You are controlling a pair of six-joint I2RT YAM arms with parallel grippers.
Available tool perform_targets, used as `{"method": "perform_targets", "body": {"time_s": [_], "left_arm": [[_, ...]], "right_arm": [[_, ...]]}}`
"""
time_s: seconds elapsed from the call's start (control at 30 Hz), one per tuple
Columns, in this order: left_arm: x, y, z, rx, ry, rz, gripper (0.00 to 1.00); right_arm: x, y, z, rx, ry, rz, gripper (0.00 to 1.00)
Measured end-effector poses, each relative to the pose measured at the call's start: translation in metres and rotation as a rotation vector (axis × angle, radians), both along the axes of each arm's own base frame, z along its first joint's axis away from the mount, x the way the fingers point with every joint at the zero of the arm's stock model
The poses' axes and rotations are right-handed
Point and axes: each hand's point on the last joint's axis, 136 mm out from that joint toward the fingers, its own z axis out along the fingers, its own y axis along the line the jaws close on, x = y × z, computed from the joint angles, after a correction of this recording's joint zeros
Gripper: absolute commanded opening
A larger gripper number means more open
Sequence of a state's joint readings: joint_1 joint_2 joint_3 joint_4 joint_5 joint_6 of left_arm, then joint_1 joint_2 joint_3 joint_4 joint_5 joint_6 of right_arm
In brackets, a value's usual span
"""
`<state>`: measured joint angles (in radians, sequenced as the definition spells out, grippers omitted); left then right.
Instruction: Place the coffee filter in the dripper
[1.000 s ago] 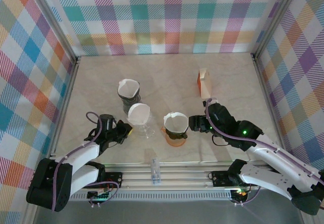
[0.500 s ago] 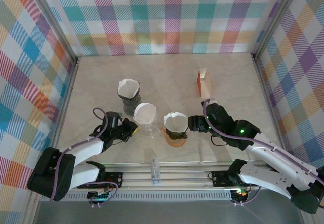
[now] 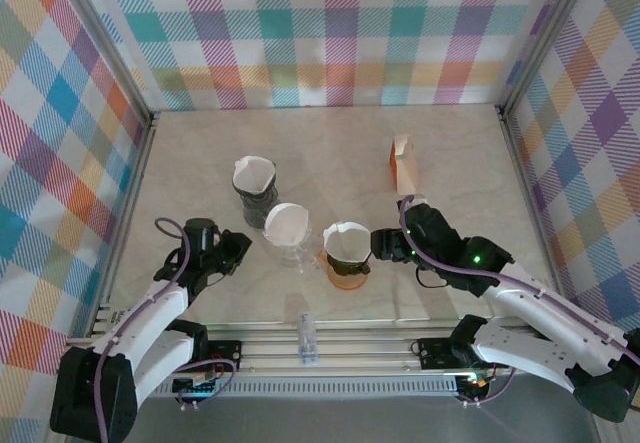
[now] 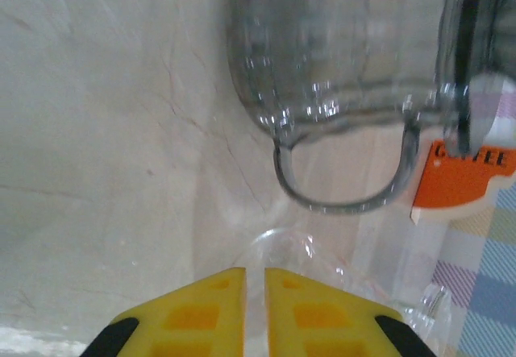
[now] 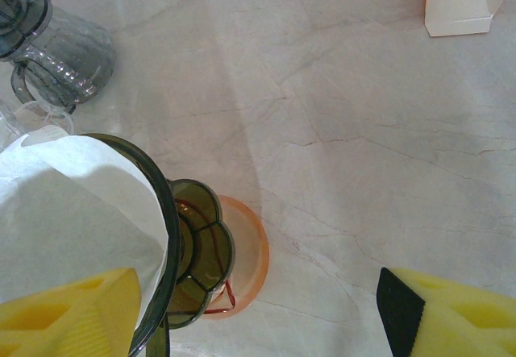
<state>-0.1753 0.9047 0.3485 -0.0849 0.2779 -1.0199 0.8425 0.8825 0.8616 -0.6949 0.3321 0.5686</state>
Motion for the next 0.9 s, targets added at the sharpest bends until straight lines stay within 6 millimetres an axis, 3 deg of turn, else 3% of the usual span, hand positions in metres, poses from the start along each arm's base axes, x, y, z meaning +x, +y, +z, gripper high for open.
{"method": "perform_targets", "body": {"time_s": [0.13, 0.27, 0.57, 0.9], "left_arm": [[0.016, 0.027, 0.004, 0.002, 0.005, 0.096, 0.1], [0.032, 0.04, -0.008, -0.015, 0.039, 0.155, 0.01], [0.084, 0.039, -0.025, -0.056, 0.025, 0.179, 0.0], [0.112, 0.028, -0.035, -0.08, -0.01, 0.153, 0.0]], "right_arm": [[0.001, 0.001, 0.001, 0.006, -0.004, 0.001, 0.78], [0.001, 0.002, 0.002, 0.011, -0.007, 0.003, 0.78], [0.001, 0.002, 0.002, 0.01, -0.01, 0.005, 0.78], [0.004, 0.003, 0.001, 0.006, -0.009, 0.001, 0.78]]}}
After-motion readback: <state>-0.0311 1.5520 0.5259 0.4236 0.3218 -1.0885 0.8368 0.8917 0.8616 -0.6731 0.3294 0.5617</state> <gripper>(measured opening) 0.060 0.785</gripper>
